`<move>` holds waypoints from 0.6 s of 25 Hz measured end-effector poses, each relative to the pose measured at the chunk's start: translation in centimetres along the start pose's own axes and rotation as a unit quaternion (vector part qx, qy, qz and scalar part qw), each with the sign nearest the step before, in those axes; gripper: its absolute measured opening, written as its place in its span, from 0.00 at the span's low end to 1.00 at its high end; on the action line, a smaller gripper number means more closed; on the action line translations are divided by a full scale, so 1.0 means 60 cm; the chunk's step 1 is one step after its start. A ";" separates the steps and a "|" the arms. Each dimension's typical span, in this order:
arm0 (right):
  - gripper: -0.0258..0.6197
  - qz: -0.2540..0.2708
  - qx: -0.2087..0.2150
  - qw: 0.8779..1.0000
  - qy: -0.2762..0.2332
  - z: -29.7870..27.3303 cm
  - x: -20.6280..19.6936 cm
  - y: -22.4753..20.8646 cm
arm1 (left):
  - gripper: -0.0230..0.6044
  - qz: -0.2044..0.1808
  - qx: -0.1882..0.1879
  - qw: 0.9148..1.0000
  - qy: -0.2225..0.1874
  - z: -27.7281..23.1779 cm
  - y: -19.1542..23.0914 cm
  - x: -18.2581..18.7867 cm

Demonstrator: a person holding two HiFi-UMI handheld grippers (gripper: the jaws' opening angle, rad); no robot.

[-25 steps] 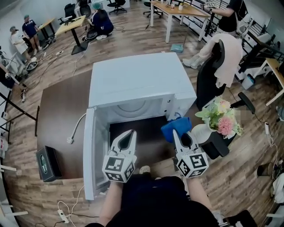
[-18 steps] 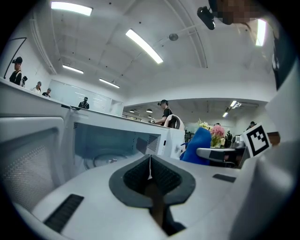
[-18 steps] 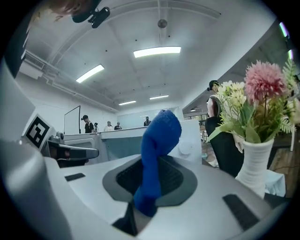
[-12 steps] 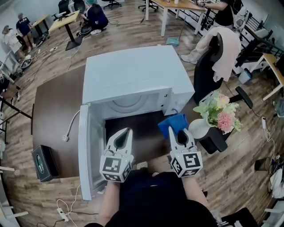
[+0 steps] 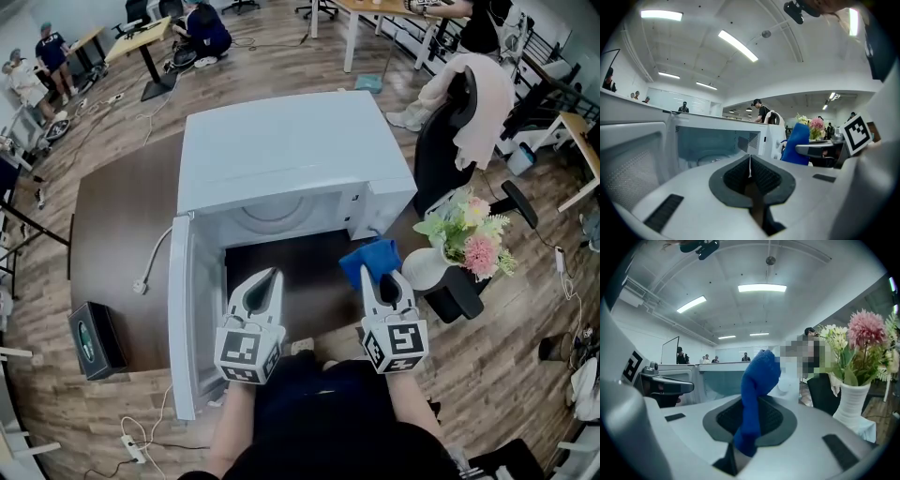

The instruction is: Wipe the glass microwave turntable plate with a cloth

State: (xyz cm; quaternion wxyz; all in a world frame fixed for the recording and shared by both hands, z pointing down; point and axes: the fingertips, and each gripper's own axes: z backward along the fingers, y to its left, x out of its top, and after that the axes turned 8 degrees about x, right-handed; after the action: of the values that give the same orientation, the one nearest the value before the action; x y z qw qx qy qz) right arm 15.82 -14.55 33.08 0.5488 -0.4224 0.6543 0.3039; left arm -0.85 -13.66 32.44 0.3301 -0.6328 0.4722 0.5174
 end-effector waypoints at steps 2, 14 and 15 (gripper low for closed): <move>0.12 0.003 0.003 1.000 0.002 -0.002 -0.002 0.004 | 0.05 -0.001 0.000 1.000 0.000 0.001 -0.001 -0.002; 0.12 0.007 0.002 1.000 0.010 -0.009 -0.006 0.002 | 0.05 0.001 0.023 1.000 0.004 0.004 0.015 -0.006; 0.12 0.007 0.002 1.000 0.010 -0.009 -0.007 0.001 | 0.05 0.000 0.024 1.000 0.004 0.004 0.016 -0.006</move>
State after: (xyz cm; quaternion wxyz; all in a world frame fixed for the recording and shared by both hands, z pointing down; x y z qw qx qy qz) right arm 15.53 -14.92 33.60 0.5406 -0.4200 0.6635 0.3020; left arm -1.84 -13.68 32.81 0.3431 -0.6267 0.4859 0.5034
